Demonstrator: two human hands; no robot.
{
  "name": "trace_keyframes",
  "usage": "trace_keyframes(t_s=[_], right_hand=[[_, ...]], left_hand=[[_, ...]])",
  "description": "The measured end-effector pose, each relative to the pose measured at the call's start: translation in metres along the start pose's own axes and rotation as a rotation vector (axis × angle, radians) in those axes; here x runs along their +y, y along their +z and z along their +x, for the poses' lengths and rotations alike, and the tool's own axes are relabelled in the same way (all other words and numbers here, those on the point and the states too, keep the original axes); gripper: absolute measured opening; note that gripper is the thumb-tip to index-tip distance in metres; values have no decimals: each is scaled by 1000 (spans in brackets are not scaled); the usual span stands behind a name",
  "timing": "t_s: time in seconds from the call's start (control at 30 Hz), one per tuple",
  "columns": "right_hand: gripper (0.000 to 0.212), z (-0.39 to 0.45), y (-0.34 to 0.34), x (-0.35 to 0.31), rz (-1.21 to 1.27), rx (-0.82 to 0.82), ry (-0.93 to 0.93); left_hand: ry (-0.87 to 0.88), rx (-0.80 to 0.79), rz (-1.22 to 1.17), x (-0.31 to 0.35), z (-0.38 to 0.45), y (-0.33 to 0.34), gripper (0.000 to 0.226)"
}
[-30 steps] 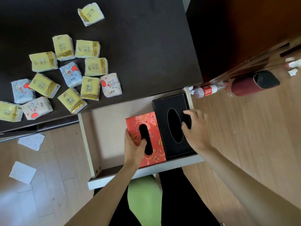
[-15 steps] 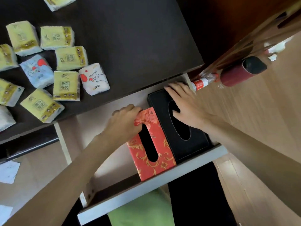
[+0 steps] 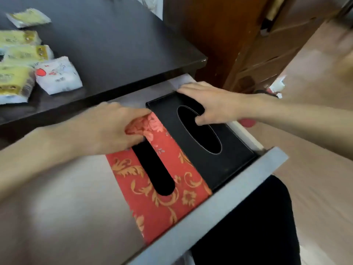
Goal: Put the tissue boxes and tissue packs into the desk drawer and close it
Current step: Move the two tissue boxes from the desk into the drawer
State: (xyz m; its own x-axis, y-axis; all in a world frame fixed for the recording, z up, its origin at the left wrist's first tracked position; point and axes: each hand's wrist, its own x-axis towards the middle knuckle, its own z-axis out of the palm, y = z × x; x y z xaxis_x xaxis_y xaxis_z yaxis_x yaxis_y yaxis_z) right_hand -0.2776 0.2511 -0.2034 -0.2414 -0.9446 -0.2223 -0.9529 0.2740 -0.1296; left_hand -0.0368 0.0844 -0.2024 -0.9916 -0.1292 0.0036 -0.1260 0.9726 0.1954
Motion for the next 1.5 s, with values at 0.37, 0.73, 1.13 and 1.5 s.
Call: trace_keyframes(t_s=[0.37,0.73,1.13,1.5], right_hand=[[102,-37,3,-9,-43,-5,136],[96,-33,-6,-2,-93,0,111],[39,-2,-6,-39,49,22,63],[36,-14,-10,-47,36,154,28]], left_hand=[[-106,-62,12,17,-4,-6,20],[-159,14,61,29,1,5,26],[-193,98,92,33,-5,20,27],[-236,-5,-63,46,-19,9,28]])
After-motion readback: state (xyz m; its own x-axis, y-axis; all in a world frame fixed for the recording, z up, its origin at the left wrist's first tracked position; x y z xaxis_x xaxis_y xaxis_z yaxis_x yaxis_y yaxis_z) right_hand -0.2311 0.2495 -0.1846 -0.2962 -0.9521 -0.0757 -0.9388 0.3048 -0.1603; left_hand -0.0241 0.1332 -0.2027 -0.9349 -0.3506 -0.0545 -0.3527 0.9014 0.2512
